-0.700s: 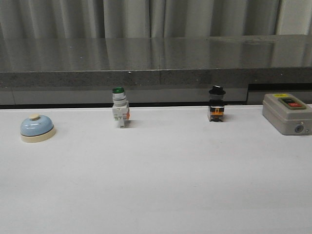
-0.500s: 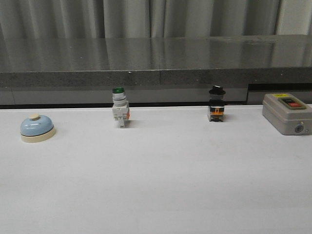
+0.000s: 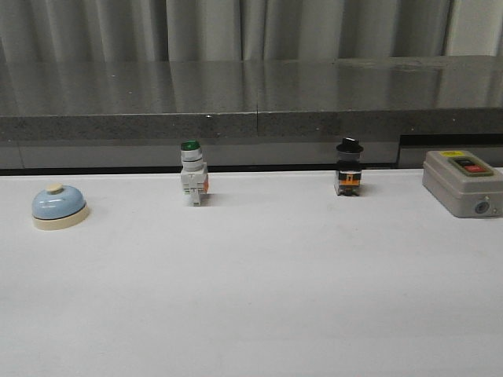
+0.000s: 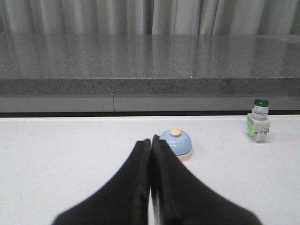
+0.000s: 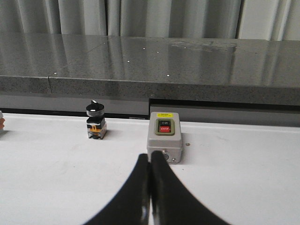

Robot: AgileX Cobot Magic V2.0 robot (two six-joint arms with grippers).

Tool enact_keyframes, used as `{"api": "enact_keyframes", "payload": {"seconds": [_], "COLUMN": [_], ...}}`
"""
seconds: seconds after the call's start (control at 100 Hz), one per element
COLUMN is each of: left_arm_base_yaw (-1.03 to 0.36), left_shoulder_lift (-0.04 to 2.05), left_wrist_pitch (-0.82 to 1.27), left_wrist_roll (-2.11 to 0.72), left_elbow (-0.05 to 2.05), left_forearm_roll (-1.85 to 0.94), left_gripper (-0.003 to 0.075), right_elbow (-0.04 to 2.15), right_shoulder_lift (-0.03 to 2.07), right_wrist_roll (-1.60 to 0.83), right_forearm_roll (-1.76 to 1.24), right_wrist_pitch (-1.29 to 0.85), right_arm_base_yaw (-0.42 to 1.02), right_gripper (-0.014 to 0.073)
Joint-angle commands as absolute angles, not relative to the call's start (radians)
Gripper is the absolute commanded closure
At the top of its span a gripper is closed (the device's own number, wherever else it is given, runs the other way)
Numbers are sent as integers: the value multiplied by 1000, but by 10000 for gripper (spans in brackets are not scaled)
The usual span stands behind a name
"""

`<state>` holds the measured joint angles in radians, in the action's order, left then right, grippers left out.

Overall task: Place and press bell with both arms
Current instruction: 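Move the left gripper above the light-blue bell, then lower the left gripper and close it around the bell dome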

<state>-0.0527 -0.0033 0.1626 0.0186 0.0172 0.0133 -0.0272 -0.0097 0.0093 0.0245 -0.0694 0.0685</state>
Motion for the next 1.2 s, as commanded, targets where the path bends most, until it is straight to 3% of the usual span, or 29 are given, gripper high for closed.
{"api": "enact_keyframes", "payload": {"seconds": [0.0,0.55,0.95,1.0,1.07,1.19], "left_arm_base_yaw": [-49,-49,-49,-49,-53,-62], "left_shoulder_lift": [41,733,1101,1122,1143,1164], "left_wrist_pitch": [133,457,513,513,513,491], "left_wrist_roll": [26,25,23,21,15,14], "left_elbow": [105,706,868,880,895,906], "left_forearm_roll": [-9,0,-19,-23,-23,-23], "left_gripper": [740,740,728,690,576,224], "right_elbow": [-13,-13,-13,-13,-13,-13], "right_shoulder_lift": [-28,-28,-28,-28,-28,-28], "right_wrist_roll": [0,0,0,0,0,0], "right_forearm_roll": [21,21,21,21,21,21], "right_wrist_pitch": [18,18,18,18,18,18], "right_arm_base_yaw": [62,62,62,62,62,62], "right_gripper": [654,654,654,654,654,654]}}
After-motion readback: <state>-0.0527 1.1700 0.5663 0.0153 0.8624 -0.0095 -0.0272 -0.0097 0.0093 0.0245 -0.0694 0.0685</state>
